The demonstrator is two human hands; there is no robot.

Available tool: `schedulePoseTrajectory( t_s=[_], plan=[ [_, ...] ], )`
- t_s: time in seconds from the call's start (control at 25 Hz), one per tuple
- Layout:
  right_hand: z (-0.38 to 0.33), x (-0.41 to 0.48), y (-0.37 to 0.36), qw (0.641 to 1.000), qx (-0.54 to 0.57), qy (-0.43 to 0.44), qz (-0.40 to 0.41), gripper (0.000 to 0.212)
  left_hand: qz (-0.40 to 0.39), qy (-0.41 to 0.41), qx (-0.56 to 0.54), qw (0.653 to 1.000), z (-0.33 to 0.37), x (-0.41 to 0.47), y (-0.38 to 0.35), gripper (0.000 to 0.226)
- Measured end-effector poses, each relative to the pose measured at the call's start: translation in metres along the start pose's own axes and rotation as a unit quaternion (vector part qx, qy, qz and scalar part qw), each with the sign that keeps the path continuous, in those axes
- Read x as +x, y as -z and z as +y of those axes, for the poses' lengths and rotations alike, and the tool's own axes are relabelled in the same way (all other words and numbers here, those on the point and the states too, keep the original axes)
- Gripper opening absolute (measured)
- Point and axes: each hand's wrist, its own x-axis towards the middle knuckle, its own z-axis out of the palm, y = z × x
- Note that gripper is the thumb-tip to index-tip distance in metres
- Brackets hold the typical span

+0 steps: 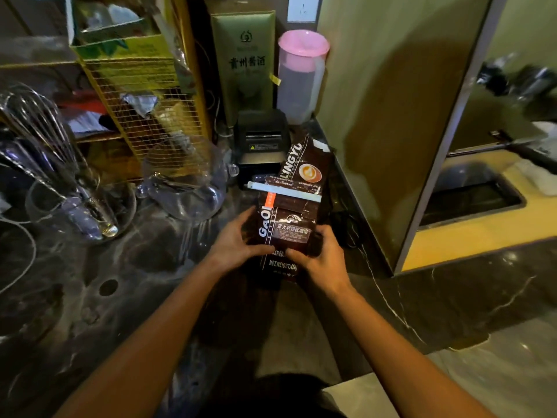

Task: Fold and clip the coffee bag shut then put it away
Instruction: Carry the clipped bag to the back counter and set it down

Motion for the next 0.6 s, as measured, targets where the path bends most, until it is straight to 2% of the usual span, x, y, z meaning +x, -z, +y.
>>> schedulePoseTrajectory(
  t_s=[0.08, 0.28, 0.48, 0.6],
  plan=[
    [0.006, 0.008, 0.004, 1.000, -0.005, 0.003, -0.021, 0.061, -0.032, 0.017, 0.002, 0.999, -0.003, 0.012, 0.000, 0.097],
    [0.017, 0.029, 0.014, 0.996, 0.035, -0.032, -0.076, 0.065, -0.064, 0.078, 0.019, 0.995, -0.003, 0.032, 0.004, 0.117],
    [0.026, 0.037, 0.014, 0.993, 0.067, -0.037, -0.089, 0.063, -0.087, 0.077, 0.055, 0.992, -0.005, 0.042, 0.007, 0.104],
    [0.030, 0.038, 0.012, 0.992, 0.088, -0.031, -0.085, 0.061, -0.089, 0.075, 0.069, 0.991, -0.004, 0.040, 0.007, 0.087]
  ],
)
